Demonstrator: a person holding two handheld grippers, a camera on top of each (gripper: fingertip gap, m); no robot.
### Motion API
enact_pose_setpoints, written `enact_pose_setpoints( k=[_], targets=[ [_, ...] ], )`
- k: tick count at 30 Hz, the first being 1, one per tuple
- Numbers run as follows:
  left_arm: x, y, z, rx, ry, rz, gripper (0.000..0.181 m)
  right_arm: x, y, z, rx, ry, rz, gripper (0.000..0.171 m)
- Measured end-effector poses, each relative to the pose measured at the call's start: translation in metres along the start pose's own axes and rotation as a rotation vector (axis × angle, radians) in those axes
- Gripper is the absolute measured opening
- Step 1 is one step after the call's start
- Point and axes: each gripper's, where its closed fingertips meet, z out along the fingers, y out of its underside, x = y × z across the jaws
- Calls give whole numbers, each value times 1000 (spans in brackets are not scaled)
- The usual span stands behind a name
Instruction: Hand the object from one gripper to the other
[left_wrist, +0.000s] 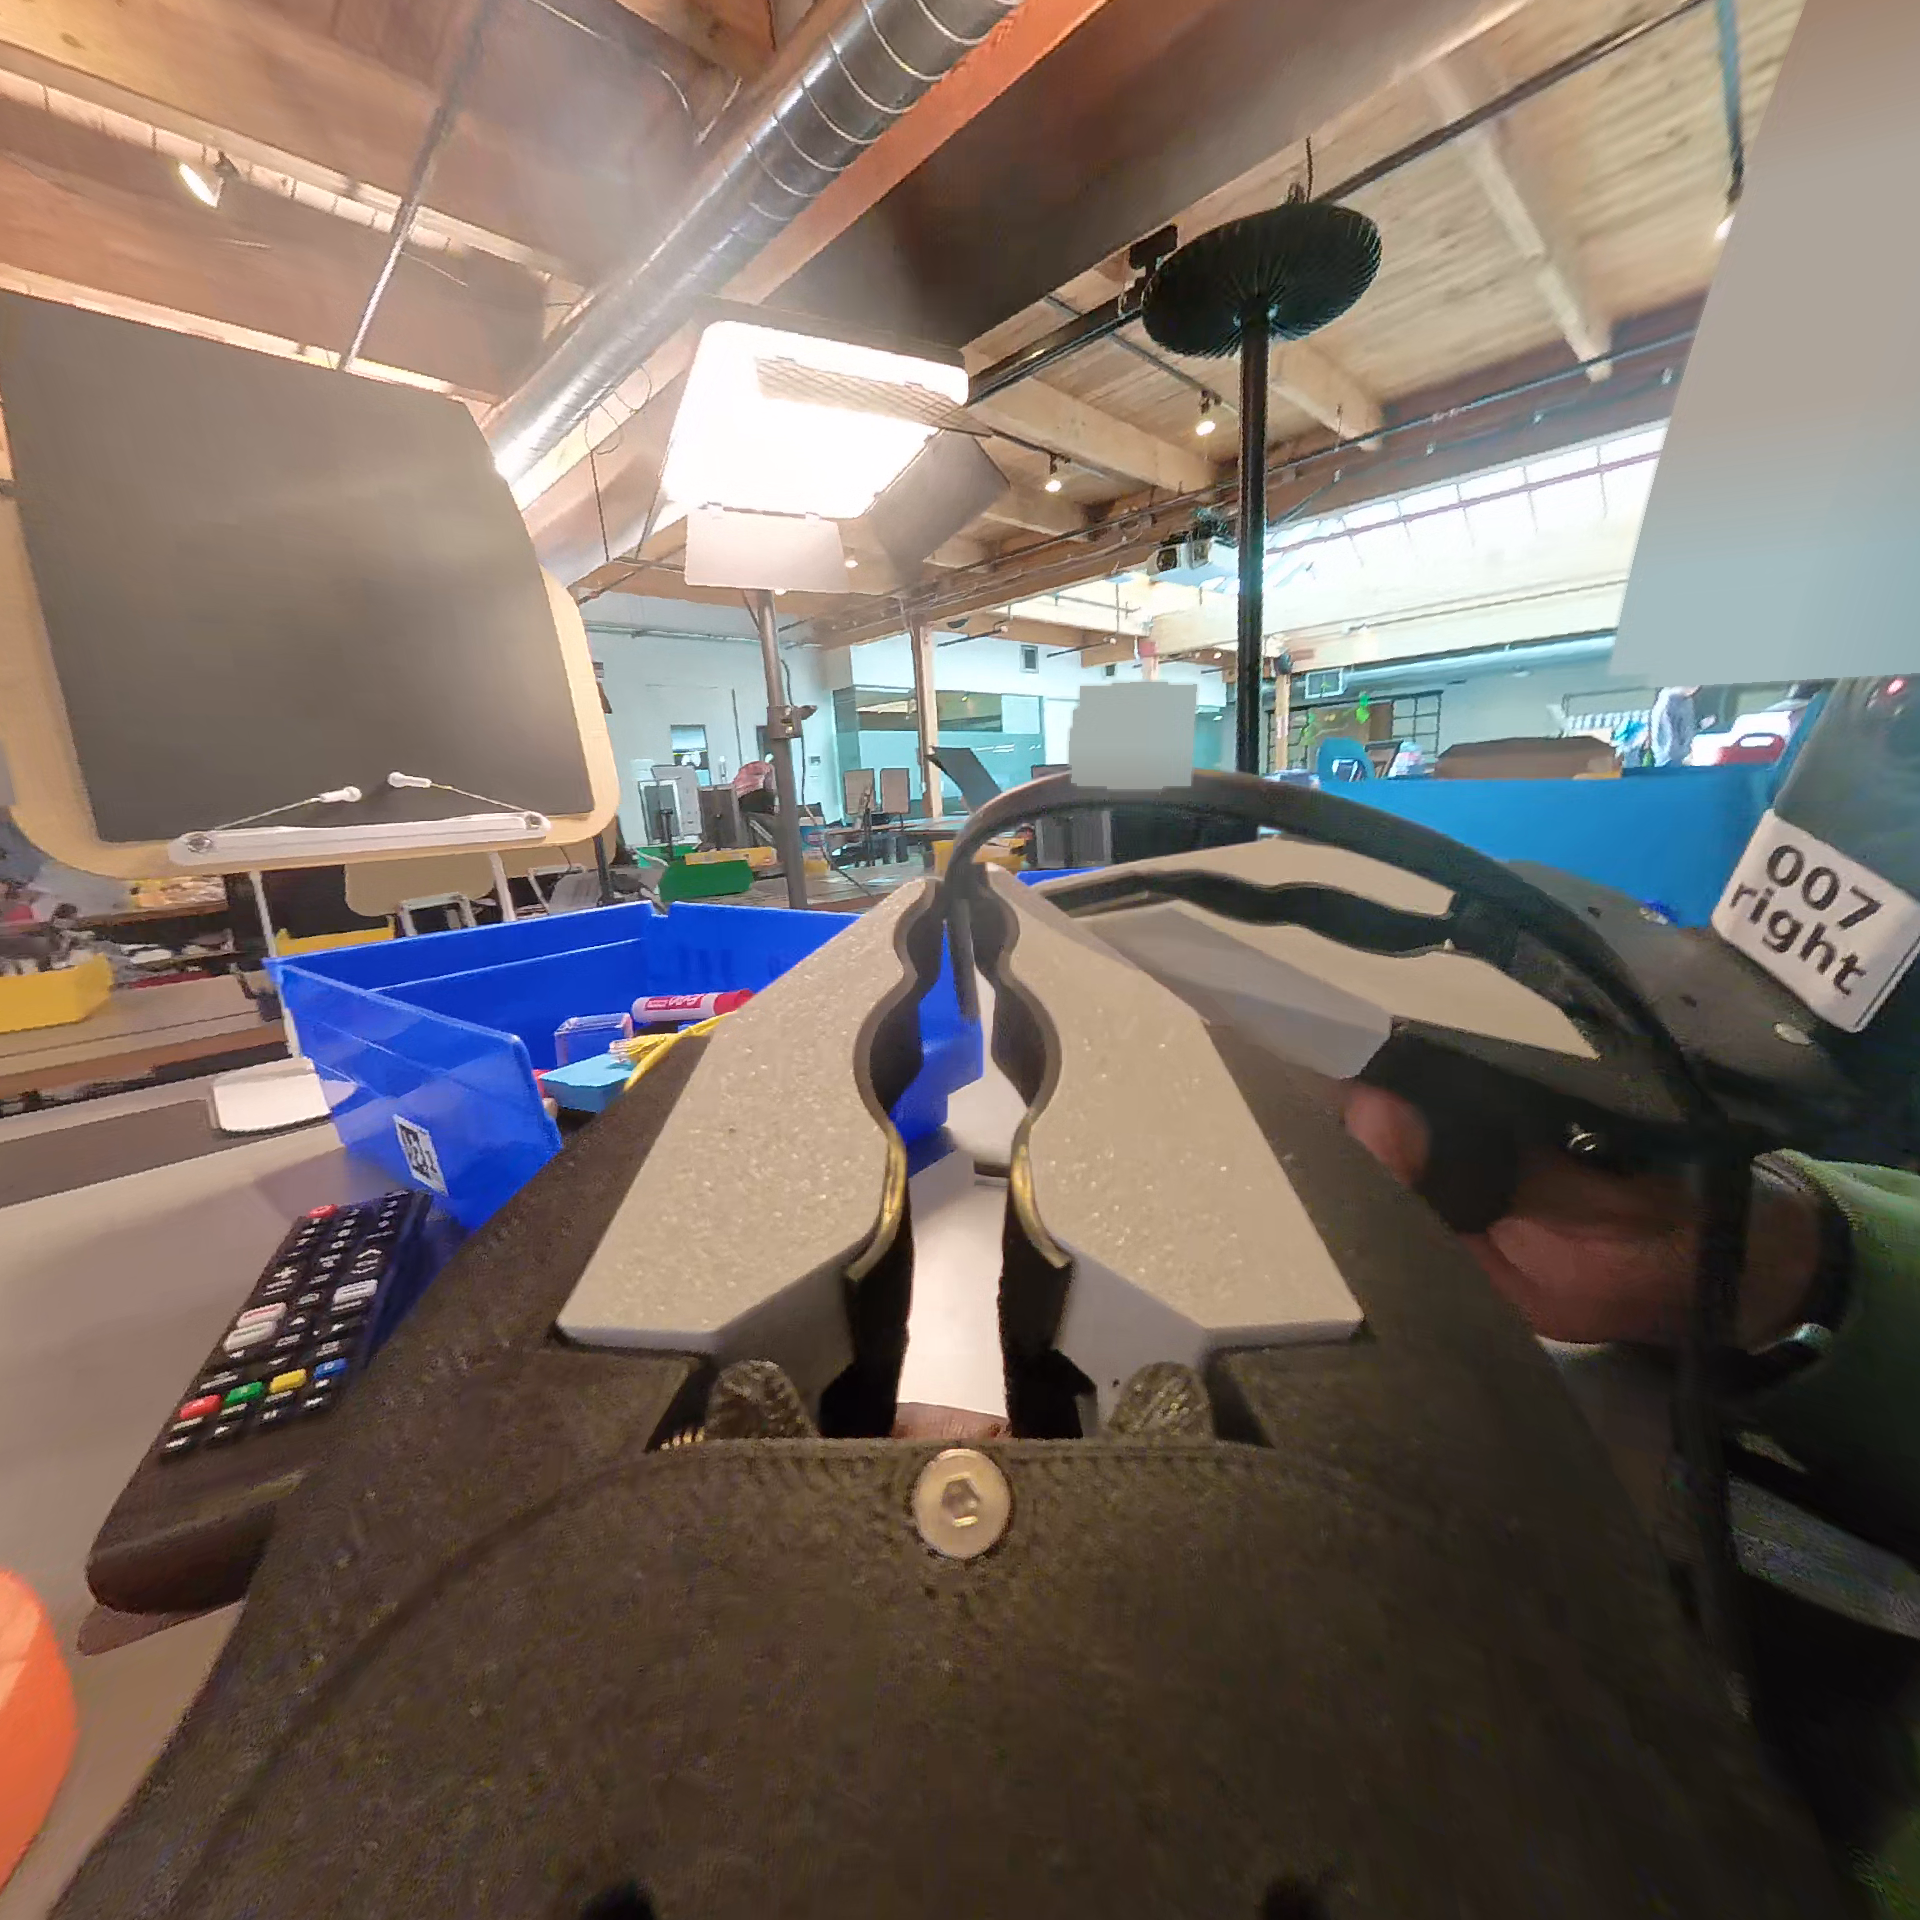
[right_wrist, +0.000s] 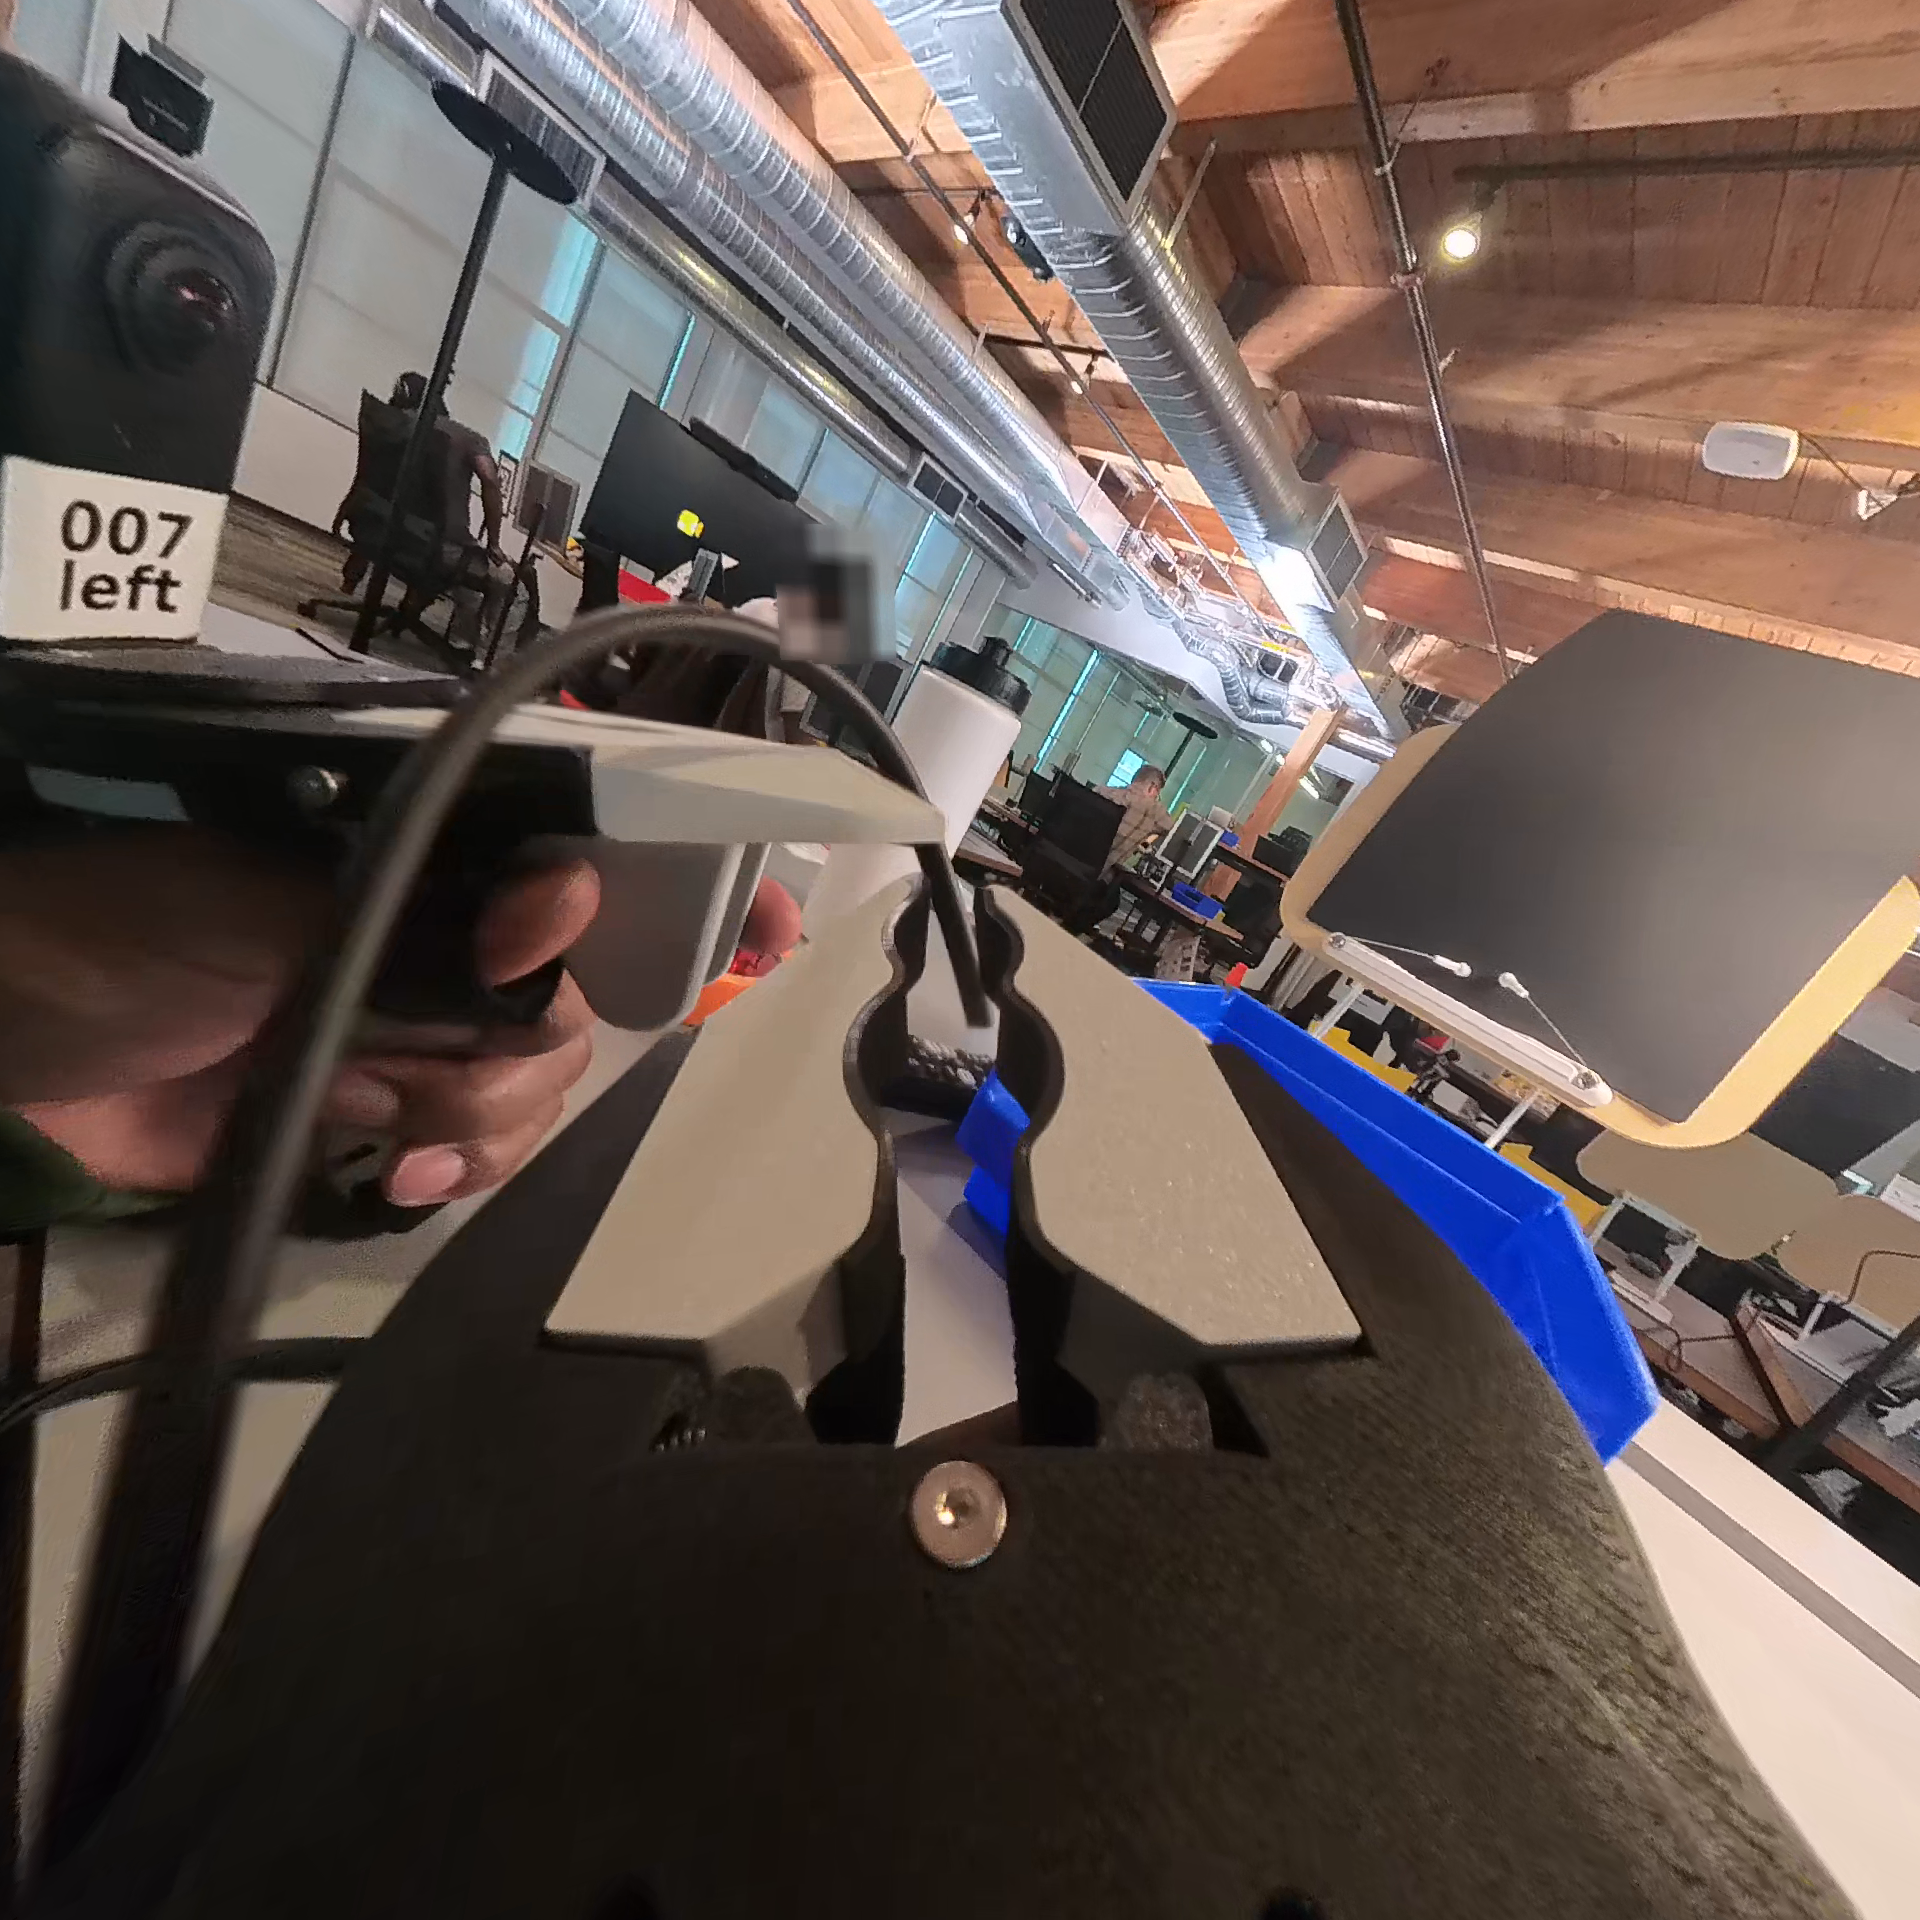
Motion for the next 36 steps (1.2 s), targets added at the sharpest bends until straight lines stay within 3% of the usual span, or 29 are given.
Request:
enact_pose_setpoints(
  k=[29,36],
  targets=[
    [14,6,4,-35,29,101,5,4,17,5,-105,85,-217,7],
    [11,5,4,-27,9,95,20,12,15,3,-91,99,-133,6]
  ],
)
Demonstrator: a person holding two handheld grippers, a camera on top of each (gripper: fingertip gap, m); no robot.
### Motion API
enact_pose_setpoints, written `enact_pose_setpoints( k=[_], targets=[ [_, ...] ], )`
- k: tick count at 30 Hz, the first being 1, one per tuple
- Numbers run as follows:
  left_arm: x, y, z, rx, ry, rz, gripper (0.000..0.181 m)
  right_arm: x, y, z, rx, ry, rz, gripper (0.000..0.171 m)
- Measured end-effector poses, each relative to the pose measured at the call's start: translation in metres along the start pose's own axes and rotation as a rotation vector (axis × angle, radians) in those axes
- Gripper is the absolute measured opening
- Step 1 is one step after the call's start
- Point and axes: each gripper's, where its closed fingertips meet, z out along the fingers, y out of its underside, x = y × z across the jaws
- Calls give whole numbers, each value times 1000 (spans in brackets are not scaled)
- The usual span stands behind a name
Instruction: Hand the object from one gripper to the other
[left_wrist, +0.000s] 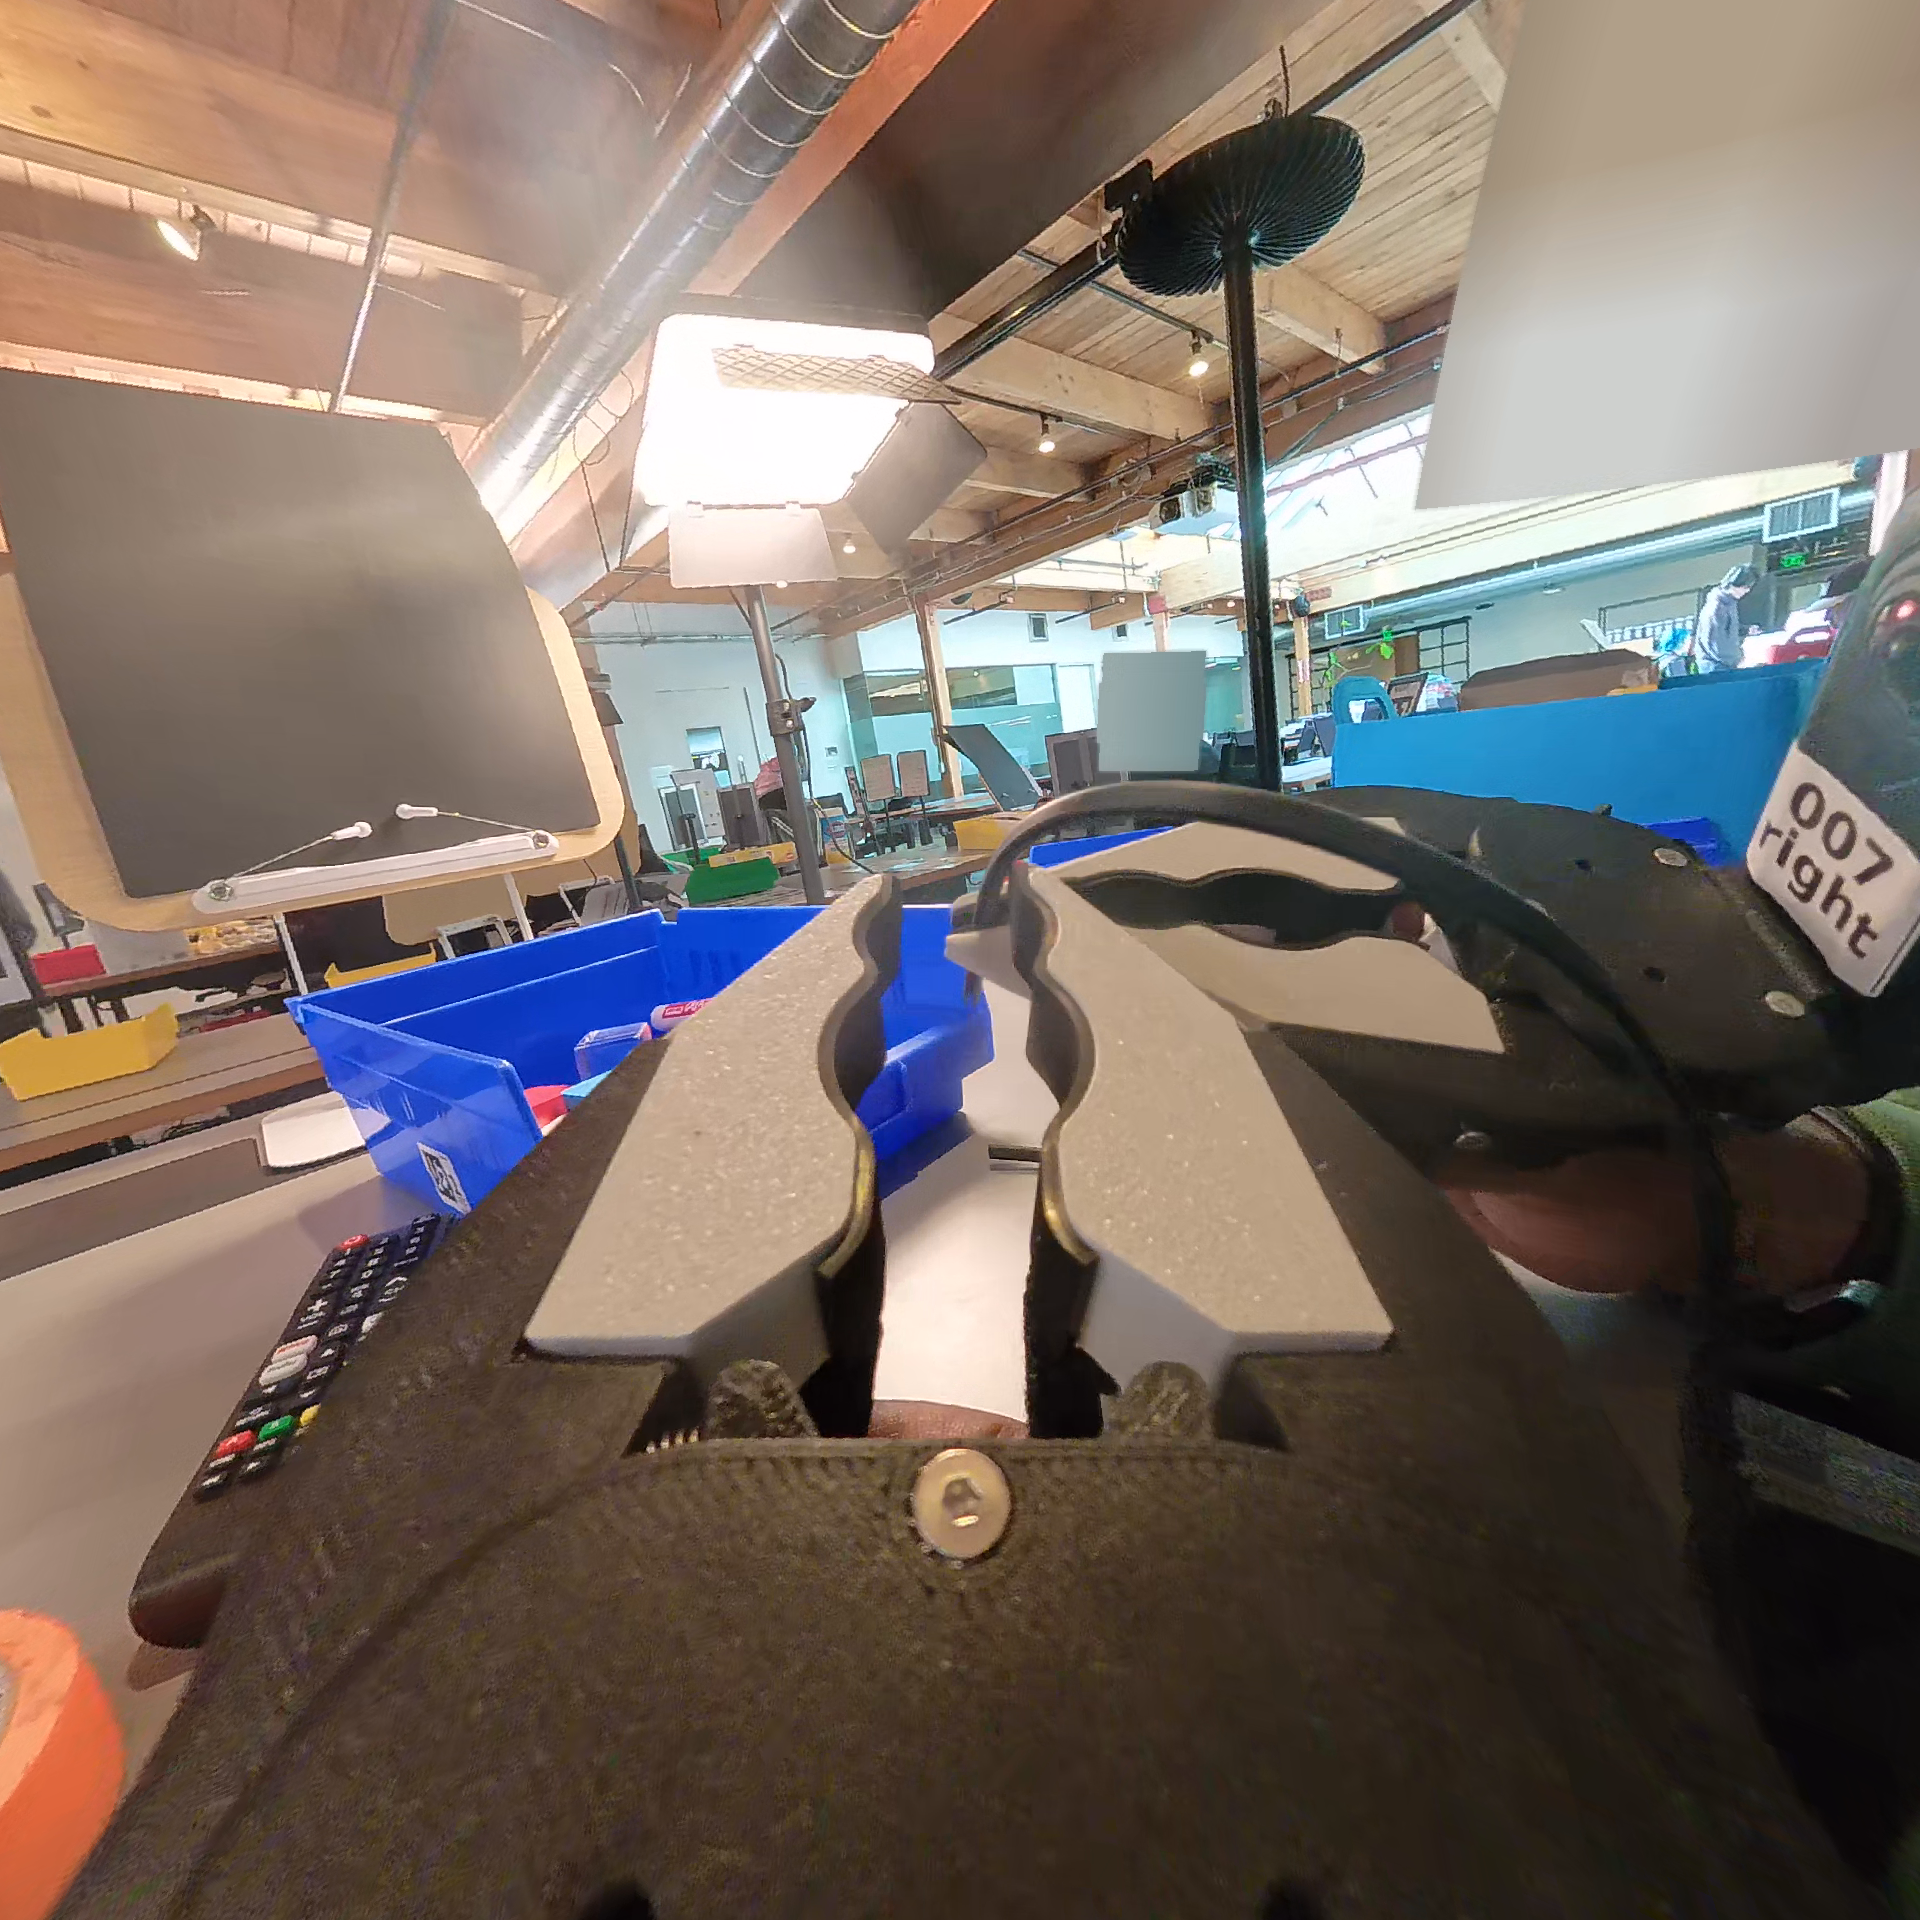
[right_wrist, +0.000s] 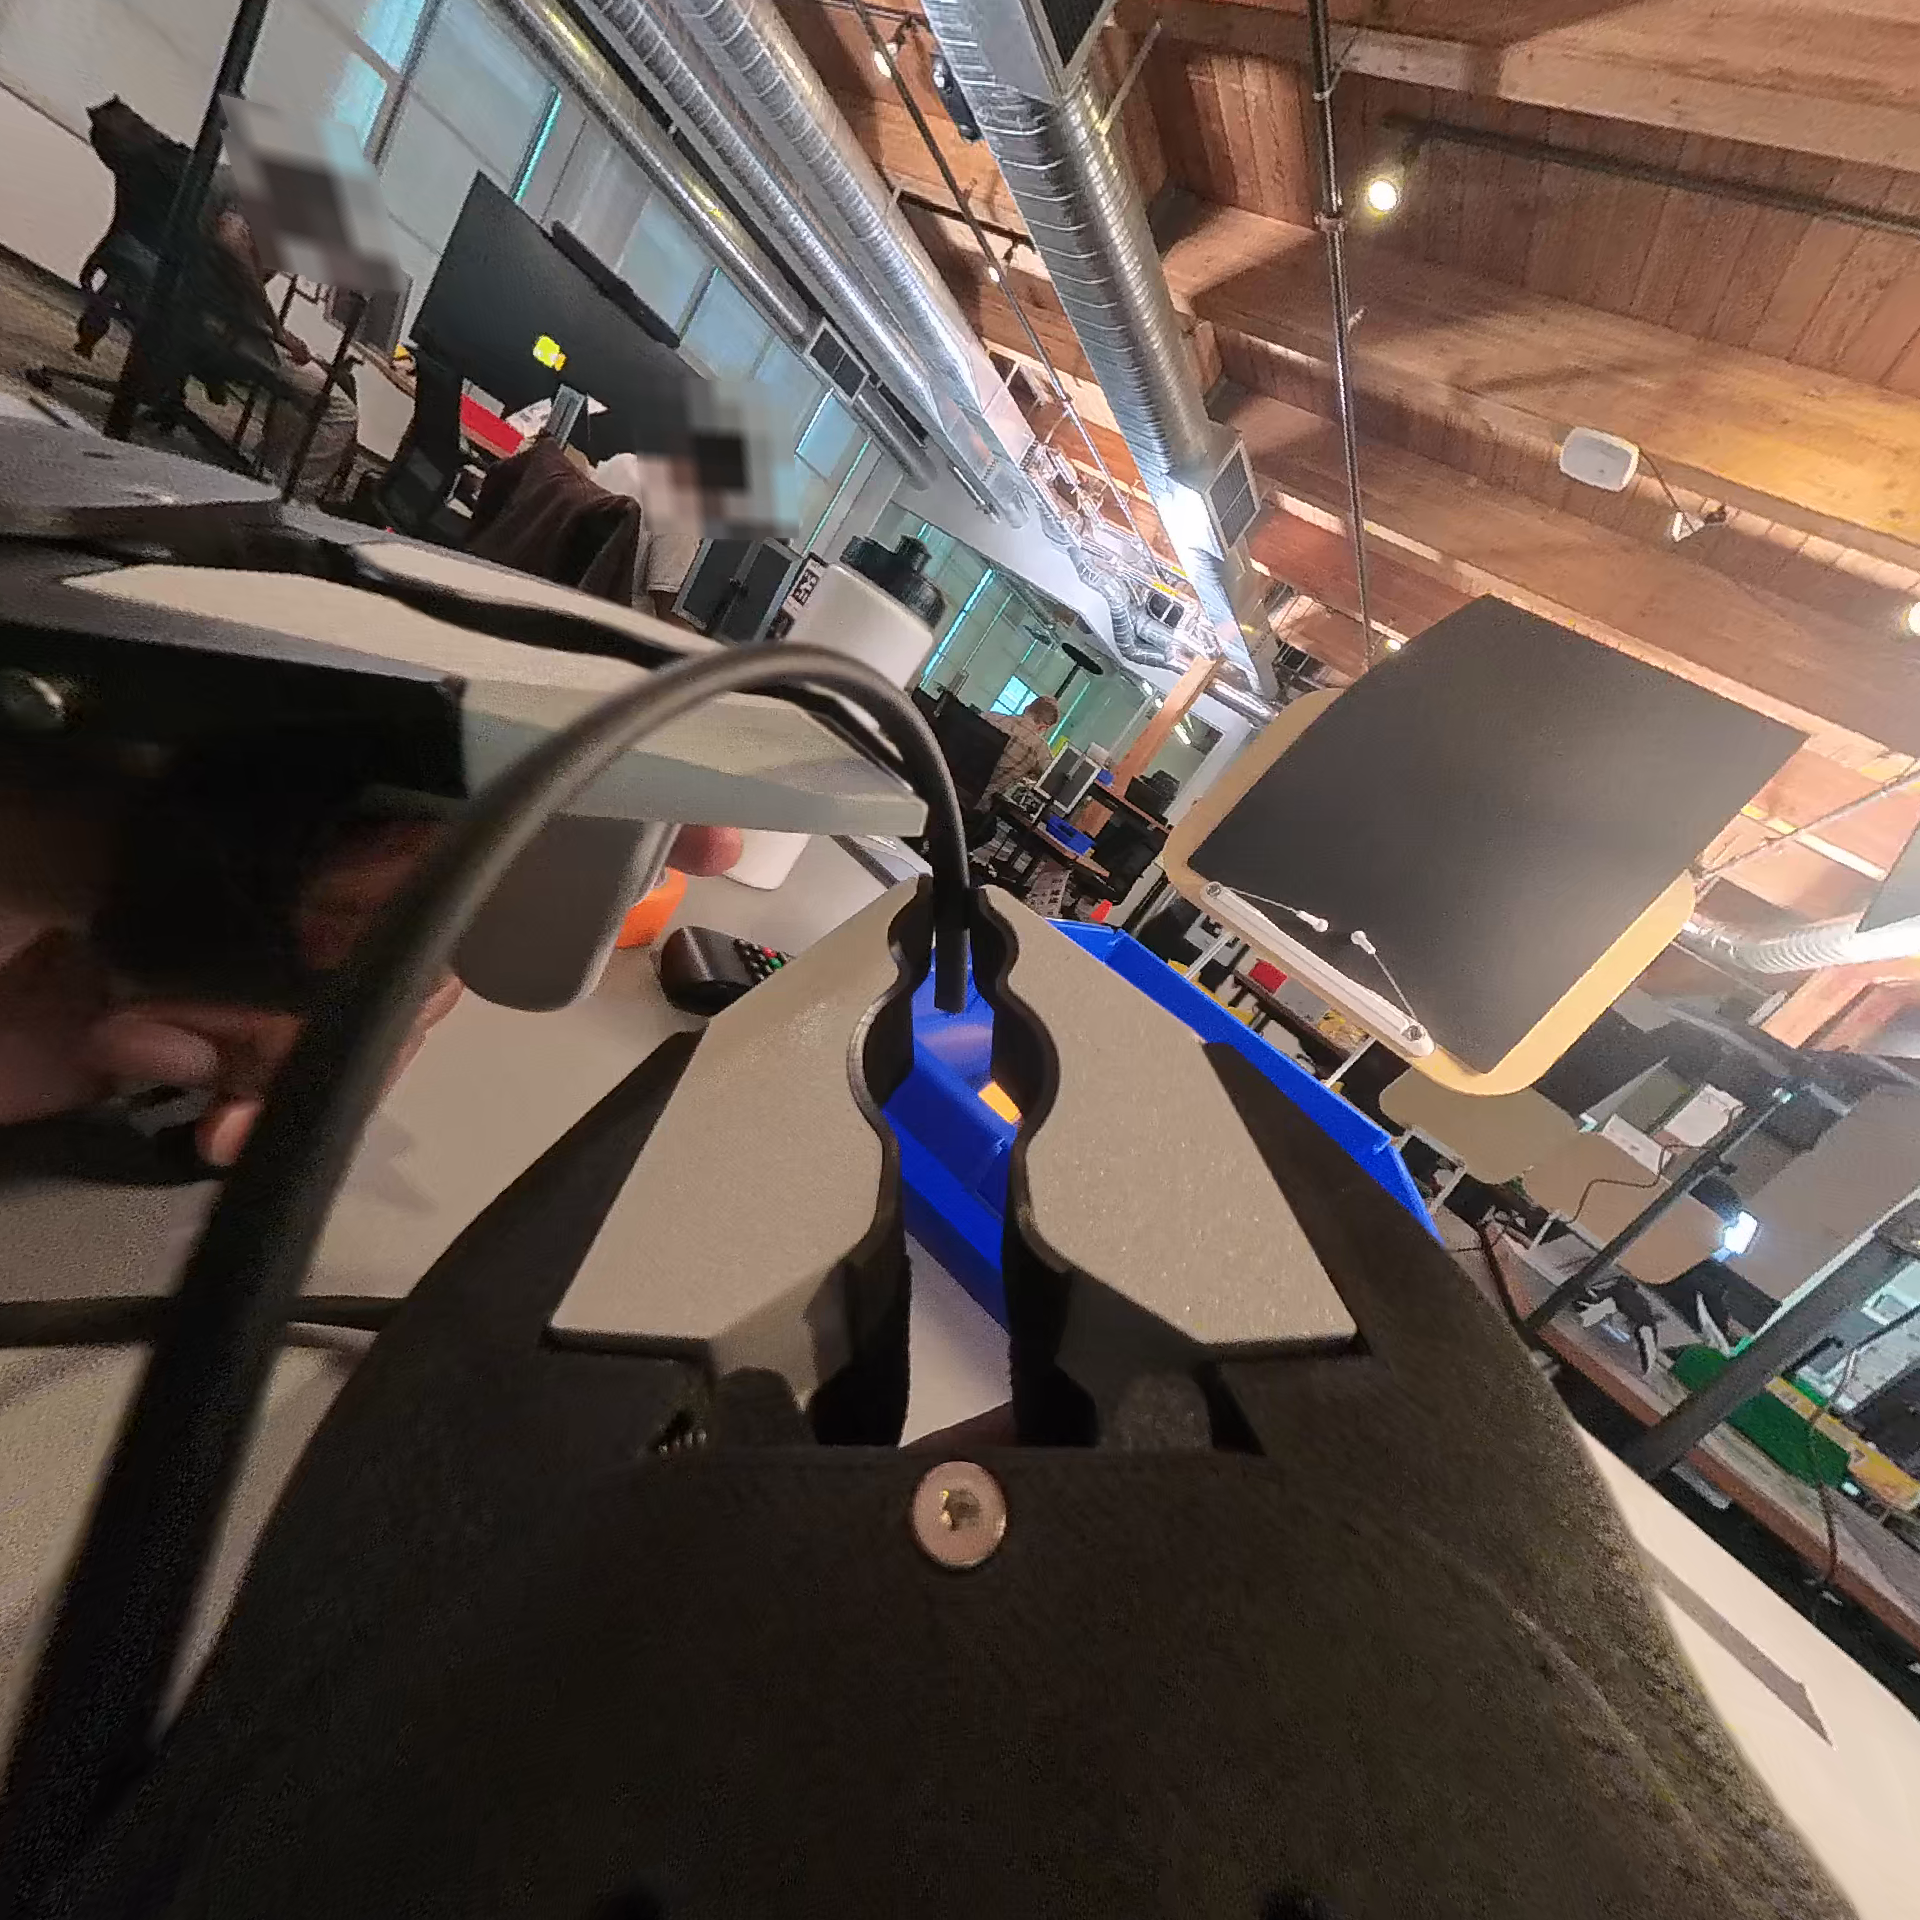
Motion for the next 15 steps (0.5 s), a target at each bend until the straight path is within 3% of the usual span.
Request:
enact_pose_setpoints(
  k=[9,15],
  targets=[
    [-7,1,-1,-9,-40,12,20,13,-4,-3,34,9,144,6],
    [8,13,4,-82,-25,185,20,12,-13,-6,87,-33,221,6]
  ],
)
